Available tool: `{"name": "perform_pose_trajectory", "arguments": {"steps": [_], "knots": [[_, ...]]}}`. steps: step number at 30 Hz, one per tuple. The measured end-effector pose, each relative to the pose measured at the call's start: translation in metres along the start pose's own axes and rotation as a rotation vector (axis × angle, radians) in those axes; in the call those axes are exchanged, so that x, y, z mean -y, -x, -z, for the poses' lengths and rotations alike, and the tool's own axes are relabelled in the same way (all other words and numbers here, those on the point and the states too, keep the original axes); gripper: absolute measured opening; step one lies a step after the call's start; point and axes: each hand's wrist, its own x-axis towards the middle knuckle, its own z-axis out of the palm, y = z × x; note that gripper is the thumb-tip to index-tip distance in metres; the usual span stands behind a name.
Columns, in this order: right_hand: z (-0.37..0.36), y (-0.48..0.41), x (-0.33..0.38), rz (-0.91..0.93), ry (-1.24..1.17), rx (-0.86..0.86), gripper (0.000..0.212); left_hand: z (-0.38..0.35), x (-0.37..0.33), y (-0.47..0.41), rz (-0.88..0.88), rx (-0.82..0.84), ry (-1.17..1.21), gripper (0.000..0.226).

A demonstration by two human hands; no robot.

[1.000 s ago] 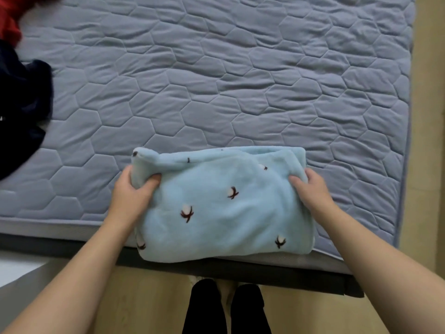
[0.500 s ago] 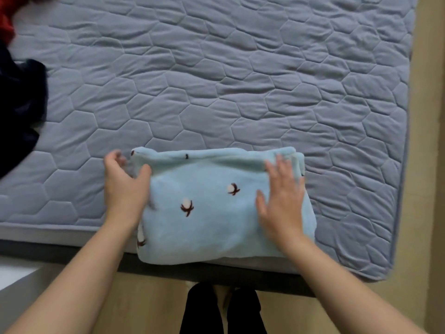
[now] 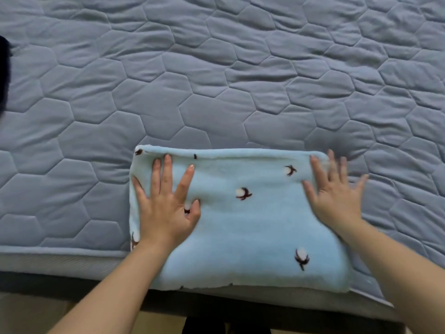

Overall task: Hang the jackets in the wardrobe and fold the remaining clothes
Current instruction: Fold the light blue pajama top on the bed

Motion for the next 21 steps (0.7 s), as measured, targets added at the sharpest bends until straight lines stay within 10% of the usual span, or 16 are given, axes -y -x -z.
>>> {"name": "perform_pose_trajectory", "arguments": {"steps": [3, 7, 11, 14, 21], "knots": [[0.013, 0.007, -0.007, -0.038, -0.063, 0.095, 0.062, 0.011, 0.006, 0.005, 0.021, -0.047, 0.163, 0.073], [0.04, 0.047, 0.005, -0.138, -0.869, 0.055, 0.071, 0.046, 0.018, 0.029, 0.319, -0.13, 0.674, 0.089], [0.059, 0.087, 0.002, -0.389, -1.237, 0.478, 0.051, 0.071, 0.048, 0.061, 0.831, 0.32, 1.383, 0.095], [0.078, 0.102, -0.004, -0.346, -1.355, 0.643, 0.037, 0.082, 0.051, 0.07, 0.904, 0.608, 1.409, 0.065], [0.194, 0.163, 0.092, -0.021, -1.148, 0.171, 0.058, 0.207, -0.068, 0.049, 0.594, 0.214, 0.948, 0.029]]}}
